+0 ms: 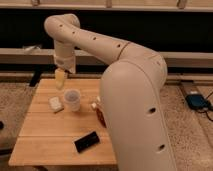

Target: Move the arm in a circular motion

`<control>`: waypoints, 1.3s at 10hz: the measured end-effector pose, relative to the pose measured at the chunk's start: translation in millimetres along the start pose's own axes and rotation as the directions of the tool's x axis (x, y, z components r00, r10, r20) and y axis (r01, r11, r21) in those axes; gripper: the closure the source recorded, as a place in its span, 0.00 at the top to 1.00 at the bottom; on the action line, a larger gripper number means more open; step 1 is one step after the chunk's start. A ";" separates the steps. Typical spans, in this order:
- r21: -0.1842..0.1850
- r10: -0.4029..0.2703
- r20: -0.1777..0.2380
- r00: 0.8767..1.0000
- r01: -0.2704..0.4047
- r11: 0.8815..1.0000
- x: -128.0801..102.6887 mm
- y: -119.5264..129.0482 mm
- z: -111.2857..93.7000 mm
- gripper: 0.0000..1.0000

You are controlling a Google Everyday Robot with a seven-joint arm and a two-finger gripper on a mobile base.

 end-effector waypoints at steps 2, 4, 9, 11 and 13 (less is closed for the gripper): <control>-0.001 -0.076 0.011 0.997 0.076 0.997 -12.5 43.0 -0.6 0.80; -0.007 -0.157 0.025 0.987 0.157 0.987 -19.9 96.0 -1.8 0.80; -0.031 -0.212 0.053 0.976 0.214 0.976 -1.8 202.4 3.0 0.80; -0.038 -0.162 0.051 0.985 0.164 0.986 21.9 219.7 7.3 0.80; -0.039 -0.078 0.051 0.996 0.080 0.996 59.2 218.0 8.4 0.80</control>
